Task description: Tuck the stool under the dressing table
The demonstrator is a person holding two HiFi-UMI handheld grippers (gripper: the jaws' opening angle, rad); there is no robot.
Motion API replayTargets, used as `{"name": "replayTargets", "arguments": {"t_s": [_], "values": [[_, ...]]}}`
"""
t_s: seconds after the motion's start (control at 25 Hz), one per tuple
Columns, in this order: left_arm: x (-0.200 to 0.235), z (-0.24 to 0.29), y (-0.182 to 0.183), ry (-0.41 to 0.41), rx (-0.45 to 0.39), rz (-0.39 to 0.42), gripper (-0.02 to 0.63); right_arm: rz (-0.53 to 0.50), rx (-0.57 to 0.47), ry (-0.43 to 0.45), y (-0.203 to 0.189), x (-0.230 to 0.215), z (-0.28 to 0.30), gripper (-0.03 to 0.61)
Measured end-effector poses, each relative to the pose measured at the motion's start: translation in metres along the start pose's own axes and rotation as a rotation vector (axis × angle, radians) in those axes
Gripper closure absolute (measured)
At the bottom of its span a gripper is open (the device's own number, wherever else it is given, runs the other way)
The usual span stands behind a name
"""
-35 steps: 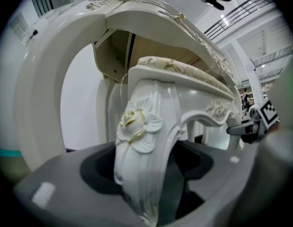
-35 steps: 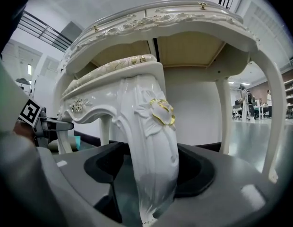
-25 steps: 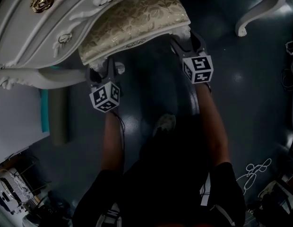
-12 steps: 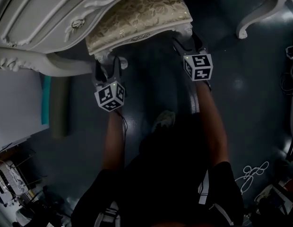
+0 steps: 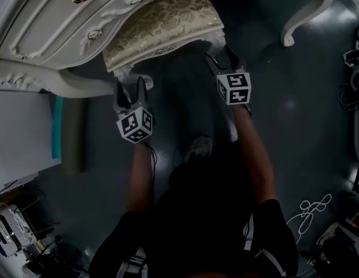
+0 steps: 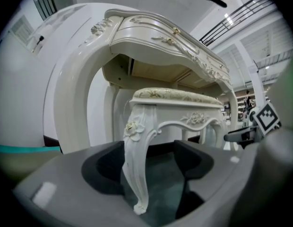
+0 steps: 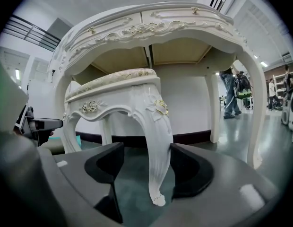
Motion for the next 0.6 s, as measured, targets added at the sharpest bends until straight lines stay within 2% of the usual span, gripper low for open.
{"name": "replayTargets", "arguments": {"t_s": [0.08,0.12,0.24,0.6], "values": [[-0.003,-0.003,0.001,-0.003,-0.009,-0.013,0.298,0.018,0.004,-0.006,0.000,0.001,-0.003,0.294],[-0.003,-0.005,0.002,-0.006,-0.014,-0.023,0.327,0.024,0.007,-0.009,0.000,0.001,-0.004,0.307],[-0.007,-0.011,0.003,-0.012,-0.013,-0.034,0.364,0.032,0.029,-0.020,-0.004,0.003,-0.007,0.321],[-0.005,-0.026,0.009,0.004,0.002,-0.026,0.490,0.052,0.054,-0.013,-0.004,0.015,-0.013,0.331]]}}
Point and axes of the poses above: the fingertips, and each gripper's own axes: z forward along the fingers, x to its left, y out of its top, the point moved 5 cm from there along -z, backward along the fingers, and after that the axes turned 1 degree about -z, right-handed, at the moved point
